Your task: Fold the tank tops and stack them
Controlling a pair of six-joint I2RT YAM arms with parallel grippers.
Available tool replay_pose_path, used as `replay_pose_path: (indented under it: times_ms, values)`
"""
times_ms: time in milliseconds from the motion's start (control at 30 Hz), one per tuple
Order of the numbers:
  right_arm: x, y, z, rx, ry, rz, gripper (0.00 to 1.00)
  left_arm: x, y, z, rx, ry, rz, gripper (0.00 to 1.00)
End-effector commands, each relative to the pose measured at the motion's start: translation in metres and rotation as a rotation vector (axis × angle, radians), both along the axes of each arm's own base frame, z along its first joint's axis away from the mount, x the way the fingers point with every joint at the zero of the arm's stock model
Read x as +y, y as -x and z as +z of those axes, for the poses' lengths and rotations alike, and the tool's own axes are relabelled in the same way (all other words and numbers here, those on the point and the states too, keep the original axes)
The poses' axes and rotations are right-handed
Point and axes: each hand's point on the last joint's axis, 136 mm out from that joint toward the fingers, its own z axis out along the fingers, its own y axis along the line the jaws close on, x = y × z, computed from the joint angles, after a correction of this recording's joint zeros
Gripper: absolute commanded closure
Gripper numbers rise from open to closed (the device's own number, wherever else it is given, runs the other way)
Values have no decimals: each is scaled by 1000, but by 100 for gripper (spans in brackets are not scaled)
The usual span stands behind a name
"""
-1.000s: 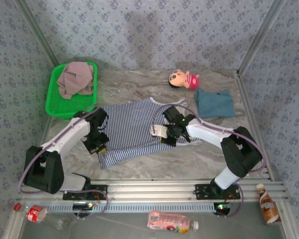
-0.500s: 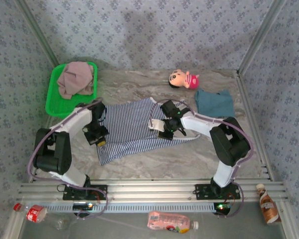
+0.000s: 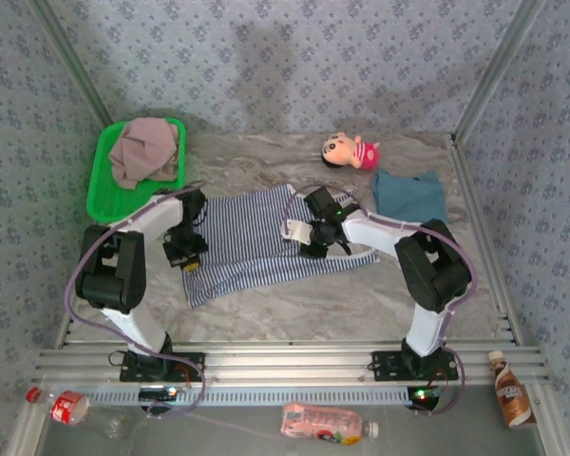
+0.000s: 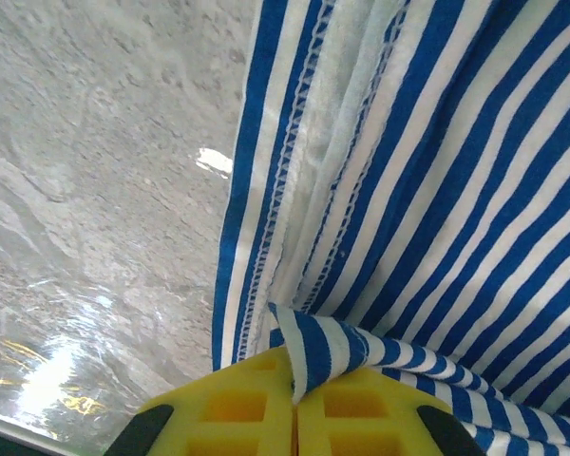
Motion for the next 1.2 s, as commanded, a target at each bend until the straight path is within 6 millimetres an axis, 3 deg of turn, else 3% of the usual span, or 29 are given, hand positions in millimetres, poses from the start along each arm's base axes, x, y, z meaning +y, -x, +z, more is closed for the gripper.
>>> replay_pose_path:
  times_ms: [0, 67, 133, 267, 367, 467, 600, 767, 900, 1033, 1167]
  values:
    - [-5, -13, 7, -29, -2, -47, 72, 10, -3, 6, 5, -49, -29, 88]
    - [-10, -12, 10, -27, 3, -65, 68, 10, -5, 5, 13, -49, -43, 84]
    - [-18, -10, 15, -18, 12, -98, 66, 11, -9, 7, 17, -58, -55, 72]
    - [-36, -2, 34, -23, -19, -164, 64, 18, -13, 23, -7, -97, -73, 59]
    - [-49, 16, 41, 0, -31, -196, 60, 20, -3, 38, -11, -101, -59, 53]
    - [-64, 39, 40, 33, -30, -244, 57, 15, 21, 49, -1, -73, -37, 50]
    - [-90, 46, 29, 35, 4, -329, 56, -14, 50, 51, -5, 18, -4, 49]
    - [-109, 30, 19, 43, 19, -447, 56, -51, 77, 20, -6, 77, 40, 56]
    - [-112, 15, 10, 26, 62, -452, 57, -51, 78, -1, -7, 65, 41, 66]
    - [-119, 16, -9, 84, 134, -464, 58, -37, 79, -18, 37, 17, 1, 71]
    - [-132, 17, -23, 91, 215, -484, 59, -18, 72, -20, 58, -21, -23, 73]
